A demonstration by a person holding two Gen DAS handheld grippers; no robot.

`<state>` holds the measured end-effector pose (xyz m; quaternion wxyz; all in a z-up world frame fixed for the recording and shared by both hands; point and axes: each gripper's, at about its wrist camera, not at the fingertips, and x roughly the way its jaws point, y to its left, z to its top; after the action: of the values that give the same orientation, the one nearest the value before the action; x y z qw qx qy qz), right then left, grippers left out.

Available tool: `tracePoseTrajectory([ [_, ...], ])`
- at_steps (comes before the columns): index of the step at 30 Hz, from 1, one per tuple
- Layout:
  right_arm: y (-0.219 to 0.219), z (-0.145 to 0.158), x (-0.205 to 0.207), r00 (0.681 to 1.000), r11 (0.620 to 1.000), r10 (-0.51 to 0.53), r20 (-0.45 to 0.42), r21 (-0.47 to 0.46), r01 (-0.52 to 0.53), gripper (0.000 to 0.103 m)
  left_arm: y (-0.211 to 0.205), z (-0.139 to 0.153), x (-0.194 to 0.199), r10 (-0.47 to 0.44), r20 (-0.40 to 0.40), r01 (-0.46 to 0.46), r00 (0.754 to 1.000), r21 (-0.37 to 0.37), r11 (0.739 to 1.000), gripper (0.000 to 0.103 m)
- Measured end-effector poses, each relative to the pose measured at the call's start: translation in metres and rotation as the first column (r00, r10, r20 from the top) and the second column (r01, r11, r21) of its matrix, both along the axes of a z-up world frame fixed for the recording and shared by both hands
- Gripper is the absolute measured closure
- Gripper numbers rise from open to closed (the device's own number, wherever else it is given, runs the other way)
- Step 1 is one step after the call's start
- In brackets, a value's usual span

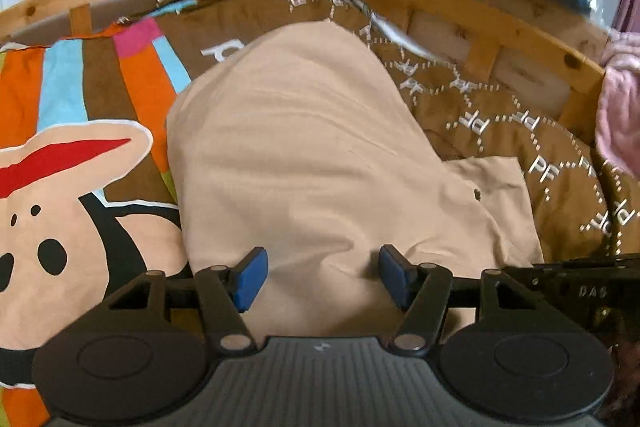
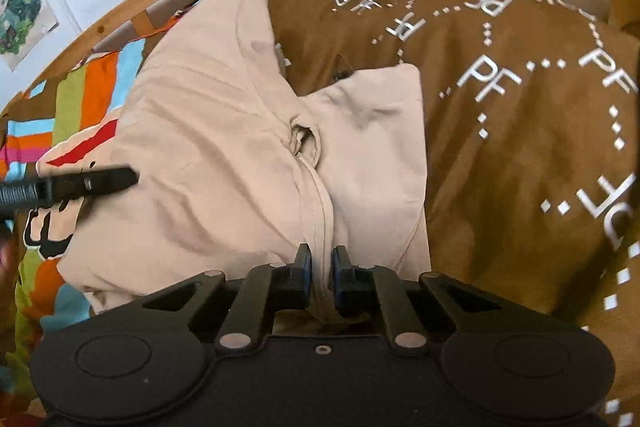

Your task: Fold large clothes

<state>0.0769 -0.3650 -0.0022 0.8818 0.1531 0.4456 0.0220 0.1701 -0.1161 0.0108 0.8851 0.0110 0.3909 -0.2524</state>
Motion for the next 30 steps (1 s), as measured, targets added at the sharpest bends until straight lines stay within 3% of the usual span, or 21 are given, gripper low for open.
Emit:
tracePoseTrajectory([
  [4, -0.009, 0.007, -0.010, 0.997, 0.999, -0.042, 0.064, 0.025, 0.040, 0.085, 0.032, 0.010, -0.010, 0.040, 0.005, -0.038, 0.999, -0.197, 0.980, 0.038],
  [6, -0.009, 0.023, -0.015, 0.989, 0.998, -0.056, 0.139, 0.007, 0.056, 0.080, 0.042, 0.018, -0.017, 0.025, 0.071, -0.007, 0.997, -0.251, 0.968, 0.038],
  [10, -0.003, 0.060, 0.005, 0.956, 0.998, -0.003, 0.294, -0.059, 0.021, 0.077, 0.041, 0.031, -0.022, -0.089, 0.182, 0.131, 0.979, -0.231, 0.964, 0.038],
  [12, 0.002, 0.080, 0.033, 0.940, 0.994, 0.088, 0.329, -0.094, -0.060, 0.077, 0.032, 0.028, -0.017, -0.159, 0.160, 0.189, 0.974, -0.193, 0.963, 0.039],
  [14, 0.013, 0.101, 0.068, 0.932, 0.976, 0.170, 0.319, -0.188, -0.113, 0.076, 0.025, 0.018, -0.010, -0.232, 0.110, 0.250, 0.966, -0.200, 0.947, 0.039],
  [18, 0.024, 0.131, 0.126, 0.913, 0.969, 0.245, 0.325, -0.127, -0.214, 0.075, 0.023, 0.004, 0.001, -0.293, 0.041, 0.295, 0.955, -0.219, 0.930, 0.039],
  [21, 0.056, 0.133, 0.161, 0.859, 0.917, 0.396, 0.326, -0.184, -0.353, 0.065, 0.027, -0.002, 0.008, -0.307, -0.016, 0.293, 0.952, -0.252, 0.922, 0.040],
  [25, 0.103, 0.114, 0.191, 0.760, 0.812, 0.583, 0.287, -0.212, -0.543, 0.066, 0.032, -0.008, 0.006, -0.321, -0.036, 0.303, 0.946, -0.247, 0.920, 0.041],
  [27, 0.126, 0.095, 0.202, 0.727, 0.748, 0.654, 0.210, -0.319, -0.581, 0.070, 0.031, -0.009, 0.002, -0.327, -0.032, 0.312, 0.944, -0.231, 0.922, 0.041],
  [29, 0.136, 0.073, 0.209, 0.736, 0.711, 0.665, 0.128, -0.410, -0.571, 0.072, 0.028, -0.011, -0.001, -0.337, -0.028, 0.324, 0.941, -0.211, 0.922, 0.041],
  [30, 0.132, 0.061, 0.212, 0.753, 0.715, 0.650, 0.104, -0.420, -0.559, 0.072, 0.027, -0.013, -0.002, -0.342, -0.030, 0.329, 0.939, -0.204, 0.922, 0.041],
])
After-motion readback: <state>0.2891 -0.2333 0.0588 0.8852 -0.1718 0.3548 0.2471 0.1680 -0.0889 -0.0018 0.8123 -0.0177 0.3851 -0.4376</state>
